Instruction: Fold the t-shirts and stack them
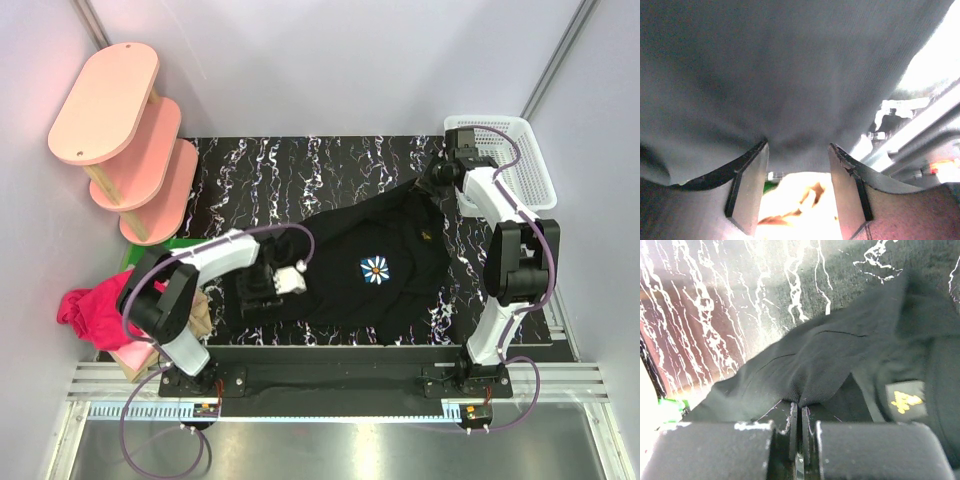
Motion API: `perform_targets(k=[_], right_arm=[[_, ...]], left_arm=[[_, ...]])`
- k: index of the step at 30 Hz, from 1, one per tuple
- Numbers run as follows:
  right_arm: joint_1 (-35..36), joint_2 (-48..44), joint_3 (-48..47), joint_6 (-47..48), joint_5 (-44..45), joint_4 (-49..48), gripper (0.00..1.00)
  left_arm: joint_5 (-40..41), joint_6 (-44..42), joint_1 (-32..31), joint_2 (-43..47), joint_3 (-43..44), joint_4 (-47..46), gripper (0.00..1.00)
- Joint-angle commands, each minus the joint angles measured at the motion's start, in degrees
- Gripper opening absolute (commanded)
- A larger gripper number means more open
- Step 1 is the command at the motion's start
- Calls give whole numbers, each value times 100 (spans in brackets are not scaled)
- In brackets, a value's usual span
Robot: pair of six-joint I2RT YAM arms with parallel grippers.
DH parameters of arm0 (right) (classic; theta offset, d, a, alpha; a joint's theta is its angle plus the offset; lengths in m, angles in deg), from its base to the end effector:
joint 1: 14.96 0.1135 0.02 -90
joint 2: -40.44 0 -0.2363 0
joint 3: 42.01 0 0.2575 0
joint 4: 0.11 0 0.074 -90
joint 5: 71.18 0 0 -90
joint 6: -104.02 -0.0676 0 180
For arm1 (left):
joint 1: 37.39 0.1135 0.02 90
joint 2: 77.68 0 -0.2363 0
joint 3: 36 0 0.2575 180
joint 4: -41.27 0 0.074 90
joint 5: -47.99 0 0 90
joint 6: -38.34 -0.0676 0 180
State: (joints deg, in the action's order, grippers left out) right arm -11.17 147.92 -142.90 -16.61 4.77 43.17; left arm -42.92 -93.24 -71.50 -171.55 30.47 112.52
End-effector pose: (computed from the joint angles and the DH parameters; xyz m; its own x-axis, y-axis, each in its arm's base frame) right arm 0.4347 0.0452 0.2026 -0.7687 0.4444 -0.4600 0.1992 0.8498 0.4881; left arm 0.2008 -0.1373 0.0908 -0.2415 0.9650 0.1021 0.9612 0.2523 -0.1116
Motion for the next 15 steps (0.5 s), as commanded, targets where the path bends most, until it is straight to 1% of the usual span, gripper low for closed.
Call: perform_targets(k=[1, 3, 5, 10, 11, 12, 15], right_arm=[[16, -377, -82, 128, 279, -54, 0], [16, -342, -144, 128, 288, -27, 0], [16, -298, -162, 128, 262, -18, 0], [25, -263, -135, 119, 218, -18, 0], [16, -263, -135, 110, 235, -10, 0], [16, -254, -127, 128, 244, -18, 0], [16, -254, -118, 145, 271, -18, 0]], left_arm=[[-155, -139, 676, 518, 1281, 470, 57], [-243, -201, 1070, 527, 1834, 471, 59], [-130, -210, 1352, 413, 2073, 340, 59], [91, -70, 1618, -236, 2075, -213, 57], [326, -43, 1661, -342, 2057, -249, 56], [371, 1, 1697, -543, 2066, -319, 56], [407, 141, 1855, -765, 2040, -337, 54]])
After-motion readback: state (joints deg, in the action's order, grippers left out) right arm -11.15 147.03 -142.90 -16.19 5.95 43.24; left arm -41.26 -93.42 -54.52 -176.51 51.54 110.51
